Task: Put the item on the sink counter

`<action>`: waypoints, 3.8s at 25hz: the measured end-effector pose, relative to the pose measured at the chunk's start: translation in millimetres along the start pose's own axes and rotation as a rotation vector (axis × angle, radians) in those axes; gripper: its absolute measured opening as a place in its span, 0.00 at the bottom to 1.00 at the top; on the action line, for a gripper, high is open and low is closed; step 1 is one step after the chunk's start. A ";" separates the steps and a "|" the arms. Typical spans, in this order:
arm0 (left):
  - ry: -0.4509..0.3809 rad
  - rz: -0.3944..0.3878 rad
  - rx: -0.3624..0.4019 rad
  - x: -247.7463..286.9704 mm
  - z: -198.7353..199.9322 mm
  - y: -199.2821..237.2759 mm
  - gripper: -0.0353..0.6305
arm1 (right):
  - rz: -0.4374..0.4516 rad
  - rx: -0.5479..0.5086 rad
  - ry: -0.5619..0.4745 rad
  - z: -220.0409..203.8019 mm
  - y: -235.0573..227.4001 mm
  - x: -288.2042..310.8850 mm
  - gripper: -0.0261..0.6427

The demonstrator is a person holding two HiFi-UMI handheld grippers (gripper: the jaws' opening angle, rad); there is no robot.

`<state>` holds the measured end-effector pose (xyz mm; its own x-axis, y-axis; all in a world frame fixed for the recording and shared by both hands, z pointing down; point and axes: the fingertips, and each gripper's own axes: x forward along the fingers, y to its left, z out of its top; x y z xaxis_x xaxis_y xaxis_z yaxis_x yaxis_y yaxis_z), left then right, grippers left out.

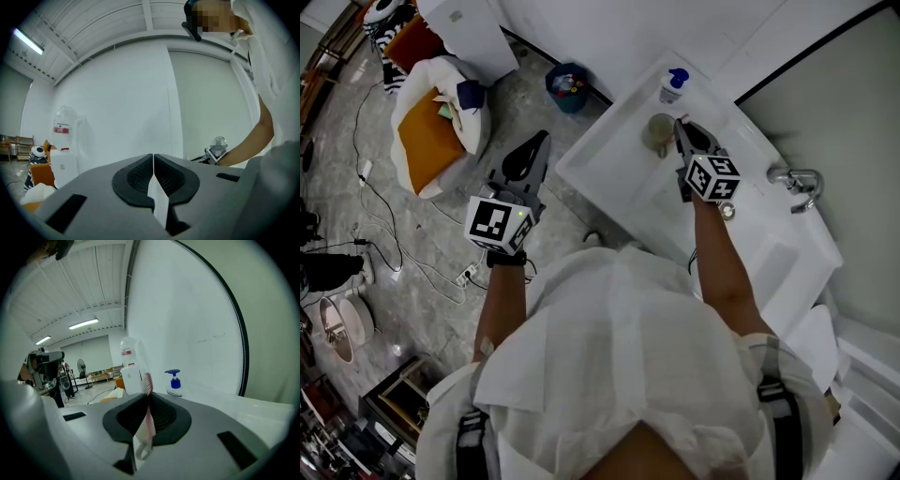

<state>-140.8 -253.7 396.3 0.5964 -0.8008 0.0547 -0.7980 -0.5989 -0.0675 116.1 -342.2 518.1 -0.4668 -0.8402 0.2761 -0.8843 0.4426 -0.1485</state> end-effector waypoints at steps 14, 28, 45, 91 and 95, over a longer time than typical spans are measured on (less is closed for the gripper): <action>0.008 -0.006 -0.002 1.9 -2.0 -5.5 0.08 | 0.006 -0.013 0.078 -26.6 -1.8 12.7 0.07; 0.013 -0.010 0.005 -0.6 -0.8 -6.3 0.08 | 0.015 -0.086 0.129 -24.5 -1.2 35.5 0.07; 0.030 -0.009 0.010 0.8 -2.4 -5.3 0.08 | 0.025 -0.126 0.211 -30.4 -5.5 62.7 0.07; -0.010 -0.026 0.011 6.9 6.2 -6.6 0.08 | 0.027 -0.074 -0.023 28.5 10.0 -0.1 0.08; -0.017 -0.026 0.009 5.1 6.8 -7.1 0.08 | 0.014 -0.088 -0.047 31.8 13.8 -19.2 0.08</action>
<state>-131.6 -253.6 390.3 0.6186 -0.7847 0.0396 -0.7812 -0.6197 -0.0757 112.9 -330.0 480.5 -0.4807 -0.8463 0.2296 -0.8753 0.4789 -0.0674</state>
